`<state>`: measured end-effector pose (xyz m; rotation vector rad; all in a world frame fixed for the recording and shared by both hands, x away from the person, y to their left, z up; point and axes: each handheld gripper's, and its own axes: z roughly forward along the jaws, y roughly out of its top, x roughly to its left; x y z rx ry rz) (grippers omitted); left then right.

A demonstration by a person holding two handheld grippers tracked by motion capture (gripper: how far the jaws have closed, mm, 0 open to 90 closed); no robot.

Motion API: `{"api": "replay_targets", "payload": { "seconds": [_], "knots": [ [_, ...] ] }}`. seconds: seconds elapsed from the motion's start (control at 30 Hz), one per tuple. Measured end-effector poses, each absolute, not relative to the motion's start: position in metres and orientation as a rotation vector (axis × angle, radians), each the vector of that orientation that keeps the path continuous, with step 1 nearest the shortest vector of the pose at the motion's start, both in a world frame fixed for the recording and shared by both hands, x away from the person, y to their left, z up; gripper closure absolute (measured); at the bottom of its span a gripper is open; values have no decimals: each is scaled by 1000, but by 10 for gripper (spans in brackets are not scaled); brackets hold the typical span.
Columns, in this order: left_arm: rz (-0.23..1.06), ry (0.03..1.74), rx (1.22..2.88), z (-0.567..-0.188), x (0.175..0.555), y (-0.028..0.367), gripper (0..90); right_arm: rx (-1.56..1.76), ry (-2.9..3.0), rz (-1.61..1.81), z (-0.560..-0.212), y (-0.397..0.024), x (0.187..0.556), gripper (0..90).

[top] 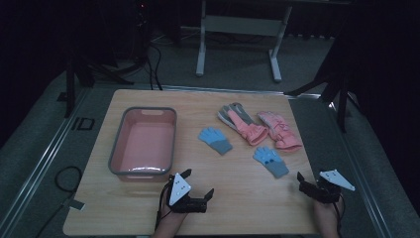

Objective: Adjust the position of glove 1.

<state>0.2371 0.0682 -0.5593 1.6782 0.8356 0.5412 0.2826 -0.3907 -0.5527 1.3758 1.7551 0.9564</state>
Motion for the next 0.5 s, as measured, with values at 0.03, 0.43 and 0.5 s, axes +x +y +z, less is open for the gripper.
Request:
{"api": "replay_targets", "payload": {
  "seconds": [0.03,0.43,0.5],
  "knots": [
    [543,835,1678,-559,237,68,1,1386,1774,957,-553,-391,283,133],
    [547,816,1677,-559,236,68,1,1379,1852,919,-540,-384,286,108],
    [550,817,1676,-559,236,68,1,1353,1852,899,-532,-381,286,108]
  ]
}}
